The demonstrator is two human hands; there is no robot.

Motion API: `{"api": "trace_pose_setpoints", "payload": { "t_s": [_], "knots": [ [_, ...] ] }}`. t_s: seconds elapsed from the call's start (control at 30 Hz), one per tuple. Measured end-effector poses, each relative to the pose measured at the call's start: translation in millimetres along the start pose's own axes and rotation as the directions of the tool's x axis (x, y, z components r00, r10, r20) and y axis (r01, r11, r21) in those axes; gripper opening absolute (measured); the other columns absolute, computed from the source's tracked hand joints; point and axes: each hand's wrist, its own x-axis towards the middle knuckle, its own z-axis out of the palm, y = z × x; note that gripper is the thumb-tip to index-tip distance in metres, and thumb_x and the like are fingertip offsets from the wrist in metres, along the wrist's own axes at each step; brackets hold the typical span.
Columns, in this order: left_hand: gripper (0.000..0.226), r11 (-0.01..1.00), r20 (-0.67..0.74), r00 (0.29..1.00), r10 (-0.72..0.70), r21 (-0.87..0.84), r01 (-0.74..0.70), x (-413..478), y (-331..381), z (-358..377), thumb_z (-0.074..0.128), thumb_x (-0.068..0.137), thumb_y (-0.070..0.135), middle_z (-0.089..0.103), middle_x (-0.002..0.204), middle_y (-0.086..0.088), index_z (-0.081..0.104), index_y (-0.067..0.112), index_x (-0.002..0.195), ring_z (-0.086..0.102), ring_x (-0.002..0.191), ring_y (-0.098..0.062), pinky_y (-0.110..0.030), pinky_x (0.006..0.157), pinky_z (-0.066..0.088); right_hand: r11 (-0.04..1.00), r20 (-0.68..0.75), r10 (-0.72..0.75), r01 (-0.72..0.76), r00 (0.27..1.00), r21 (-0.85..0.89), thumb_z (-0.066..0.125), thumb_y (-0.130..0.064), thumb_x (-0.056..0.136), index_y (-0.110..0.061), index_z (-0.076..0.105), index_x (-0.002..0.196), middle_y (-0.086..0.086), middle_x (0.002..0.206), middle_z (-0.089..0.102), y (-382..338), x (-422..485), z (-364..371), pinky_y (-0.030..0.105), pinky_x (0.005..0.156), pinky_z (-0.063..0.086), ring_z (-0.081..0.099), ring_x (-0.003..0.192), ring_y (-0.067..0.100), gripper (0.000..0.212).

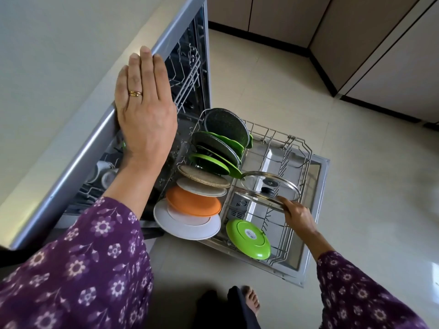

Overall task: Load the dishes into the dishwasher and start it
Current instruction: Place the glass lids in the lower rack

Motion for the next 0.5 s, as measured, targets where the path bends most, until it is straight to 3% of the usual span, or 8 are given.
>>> {"api": "trace_pose_setpoints", "payload": {
  "t_s": [0.1,0.23,0.37,0.5],
  "knots": [
    [0.041,1.0,0.002,1.0,-0.003,0.005,0.003,0,-1,1,0.054,0.089,0.017,0.056,0.133,-0.01,0.052,0.006,0.128,0.054,0.122,-0.022,-0.035,0.104,0.04,0.997,0.033,0.077,-0.078,0.996,0.001,0.064,0.013,0.076,-0.01,0.066,0.116,0.008,0.065,0.067,-1,4,11,0.036,0.05,0.055,0.062,0.051,0.024,0.046],
    [0.041,1.0,0.015,1.0,-0.004,0.006,0.004,-1,-1,3,0.052,0.09,0.016,0.055,0.134,-0.011,0.05,0.005,0.129,0.053,0.123,-0.024,-0.036,0.105,0.038,0.982,0.103,0.183,-0.187,0.978,0.029,0.057,0.006,0.085,-0.014,0.062,0.123,0.014,0.072,0.068,3,2,24,0.037,0.06,0.053,0.063,0.061,0.026,0.043],
    [0.043,1.0,0.037,0.999,-0.014,0.011,0.014,-3,-1,3,0.051,0.09,0.017,0.053,0.136,-0.012,0.048,0.004,0.131,0.051,0.125,-0.025,-0.037,0.107,0.037,0.986,0.054,0.137,-0.142,0.989,0.086,0.062,0.008,0.083,-0.008,0.065,0.117,0.0,0.059,0.053,8,3,28,0.023,0.053,0.046,0.048,0.047,0.013,0.038],
    [0.043,0.999,0.061,0.997,-0.039,0.011,0.039,-1,-1,2,0.05,0.091,0.017,0.052,0.137,-0.014,0.046,0.003,0.132,0.05,0.126,-0.027,-0.038,0.107,0.035,0.974,0.09,0.189,-0.198,0.978,0.107,0.06,0.009,0.083,-0.004,0.064,0.112,0.009,0.069,0.063,13,1,27,0.027,0.06,0.049,0.053,0.056,0.015,0.032]
  ]
}}
